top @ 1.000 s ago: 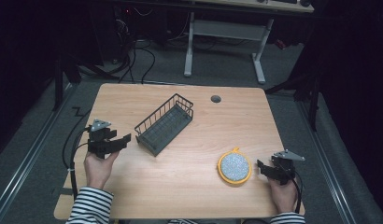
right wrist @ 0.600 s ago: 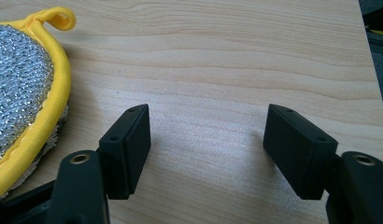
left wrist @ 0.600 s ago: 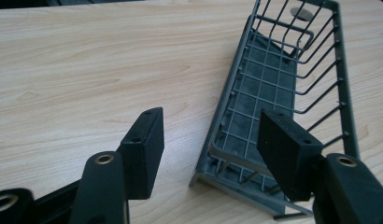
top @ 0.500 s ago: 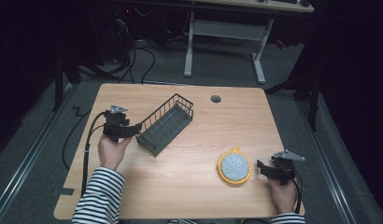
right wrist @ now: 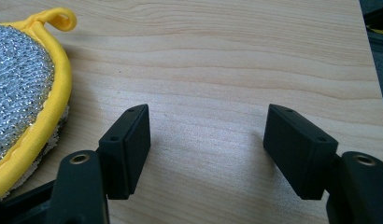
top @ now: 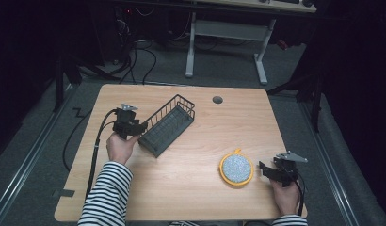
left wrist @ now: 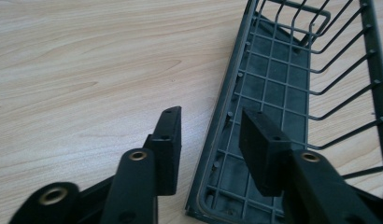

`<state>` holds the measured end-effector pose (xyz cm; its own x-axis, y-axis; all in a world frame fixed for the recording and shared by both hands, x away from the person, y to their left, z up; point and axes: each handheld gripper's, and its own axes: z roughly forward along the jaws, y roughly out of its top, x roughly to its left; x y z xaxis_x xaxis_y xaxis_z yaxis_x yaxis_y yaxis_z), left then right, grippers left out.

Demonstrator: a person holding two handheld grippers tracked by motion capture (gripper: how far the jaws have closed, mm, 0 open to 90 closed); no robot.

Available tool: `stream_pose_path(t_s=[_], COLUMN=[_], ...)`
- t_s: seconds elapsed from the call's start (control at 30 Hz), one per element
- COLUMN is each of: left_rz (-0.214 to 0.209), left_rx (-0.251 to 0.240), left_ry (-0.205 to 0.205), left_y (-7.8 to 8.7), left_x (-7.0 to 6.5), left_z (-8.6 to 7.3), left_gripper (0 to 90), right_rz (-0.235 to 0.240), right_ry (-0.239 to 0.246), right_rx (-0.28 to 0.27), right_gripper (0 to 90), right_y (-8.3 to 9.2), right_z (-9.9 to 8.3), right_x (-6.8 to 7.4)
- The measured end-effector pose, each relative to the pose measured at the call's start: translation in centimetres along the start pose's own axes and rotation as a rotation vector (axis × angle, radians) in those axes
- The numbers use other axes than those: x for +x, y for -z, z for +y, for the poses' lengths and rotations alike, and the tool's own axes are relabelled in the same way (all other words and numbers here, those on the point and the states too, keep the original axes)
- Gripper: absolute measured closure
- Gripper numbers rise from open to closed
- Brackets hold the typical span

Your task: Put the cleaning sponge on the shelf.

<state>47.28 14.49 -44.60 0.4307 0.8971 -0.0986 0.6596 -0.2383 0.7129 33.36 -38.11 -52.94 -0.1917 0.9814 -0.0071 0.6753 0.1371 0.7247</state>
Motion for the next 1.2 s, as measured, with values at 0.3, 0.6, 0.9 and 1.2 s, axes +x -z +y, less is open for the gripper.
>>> stream_pose_path(t_s=[0.3, 0.6, 0.9, 1.2], left_rz=[-0.03, -0.089, -0.112, -0.126], left_rx=[0.013, 0.012, 0.005, -0.011], left_ry=[-0.017, -0.062, -0.093, -0.1], left_y=[-0.7, -0.6, -0.6, -0.1], left_x=[0.0, -0.6, -1.8, -2.9], left_z=[-0.1, -0.4, -0.7, -1.5], left_gripper=[74.8, 82.4, 85.5, 85.6], right_rz=[0.0, -0.002, -0.003, -0.004], right_ry=[0.0, 0.001, 0.002, 0.002], right_rx=[0.0, 0.001, 0.001, 0.001], right_gripper=[32.2, 32.2, 32.1, 32.1], right_y=[0.0, 0.0, 0.0, 0.0], right_z=[0.0, 0.0, 0.0, 0.0], right_x=[0.0, 0.0, 0.0, 0.1])
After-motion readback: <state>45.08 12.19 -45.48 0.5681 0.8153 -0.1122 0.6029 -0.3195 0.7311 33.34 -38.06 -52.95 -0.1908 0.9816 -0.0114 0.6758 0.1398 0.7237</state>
